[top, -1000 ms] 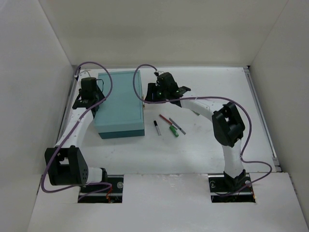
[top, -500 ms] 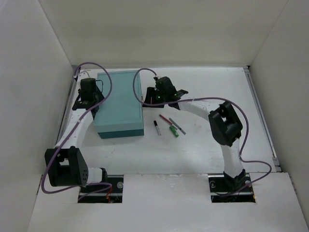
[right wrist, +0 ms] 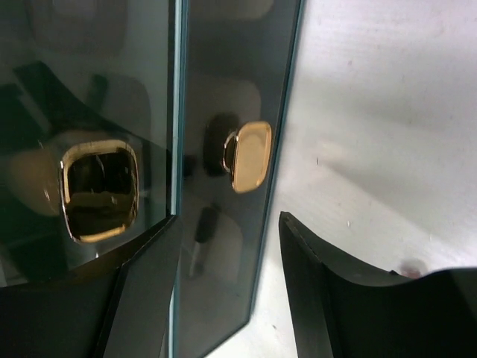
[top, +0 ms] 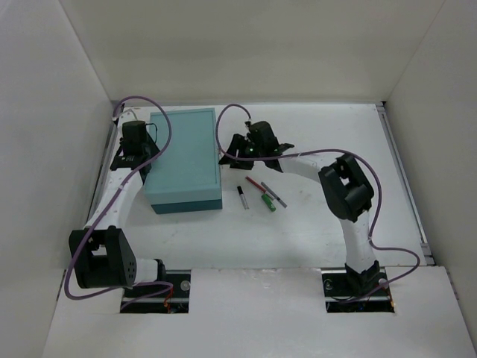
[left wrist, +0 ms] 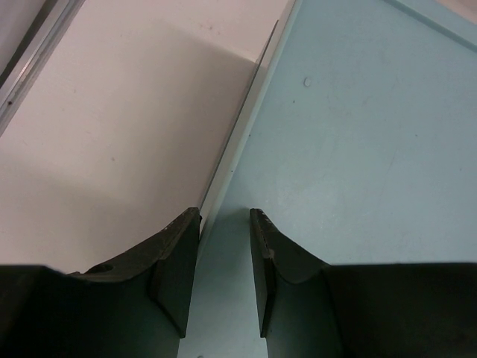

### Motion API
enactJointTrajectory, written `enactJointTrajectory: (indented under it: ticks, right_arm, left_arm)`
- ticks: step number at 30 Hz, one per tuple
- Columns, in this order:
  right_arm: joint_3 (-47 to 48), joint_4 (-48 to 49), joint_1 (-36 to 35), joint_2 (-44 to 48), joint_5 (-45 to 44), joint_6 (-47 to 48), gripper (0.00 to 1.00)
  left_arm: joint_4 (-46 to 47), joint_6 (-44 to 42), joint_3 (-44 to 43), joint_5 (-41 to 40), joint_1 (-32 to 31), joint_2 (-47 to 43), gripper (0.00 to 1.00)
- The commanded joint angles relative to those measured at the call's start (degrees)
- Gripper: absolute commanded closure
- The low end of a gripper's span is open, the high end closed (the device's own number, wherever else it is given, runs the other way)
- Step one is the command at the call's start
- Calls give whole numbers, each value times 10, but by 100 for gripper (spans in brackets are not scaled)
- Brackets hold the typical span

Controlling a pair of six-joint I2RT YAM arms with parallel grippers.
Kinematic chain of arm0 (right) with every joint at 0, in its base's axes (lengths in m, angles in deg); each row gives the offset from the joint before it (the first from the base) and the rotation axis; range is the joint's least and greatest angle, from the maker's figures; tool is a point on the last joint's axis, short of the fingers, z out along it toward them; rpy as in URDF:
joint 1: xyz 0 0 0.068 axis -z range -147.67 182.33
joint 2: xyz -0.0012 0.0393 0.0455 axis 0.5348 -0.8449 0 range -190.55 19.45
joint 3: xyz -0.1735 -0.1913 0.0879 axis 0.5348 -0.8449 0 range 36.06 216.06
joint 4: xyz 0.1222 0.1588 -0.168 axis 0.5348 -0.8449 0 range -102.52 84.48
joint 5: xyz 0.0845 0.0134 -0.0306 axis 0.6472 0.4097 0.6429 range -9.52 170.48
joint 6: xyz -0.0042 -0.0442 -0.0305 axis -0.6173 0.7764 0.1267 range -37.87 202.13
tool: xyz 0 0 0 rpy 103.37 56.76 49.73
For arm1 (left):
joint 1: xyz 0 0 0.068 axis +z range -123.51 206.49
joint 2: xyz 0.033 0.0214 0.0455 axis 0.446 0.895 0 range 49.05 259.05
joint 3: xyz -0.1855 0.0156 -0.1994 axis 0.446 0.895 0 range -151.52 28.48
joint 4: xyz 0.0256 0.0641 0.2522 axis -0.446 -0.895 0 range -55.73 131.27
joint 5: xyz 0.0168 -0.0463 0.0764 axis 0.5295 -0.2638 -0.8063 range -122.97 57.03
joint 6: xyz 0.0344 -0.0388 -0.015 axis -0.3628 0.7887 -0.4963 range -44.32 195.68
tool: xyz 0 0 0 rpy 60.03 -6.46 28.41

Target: Organize the makeup

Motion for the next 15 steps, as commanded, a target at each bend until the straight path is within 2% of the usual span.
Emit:
enactJointTrajectory:
  ticks: [1,15]
  right_arm:
    - [9,104,8,-16,39,-57,39]
    - [-13,170,37,-58,78,-118,45]
  left_arm:
    - [-52,5,21,36,0,15,71]
    - [-56,5,14,36,11,21,72]
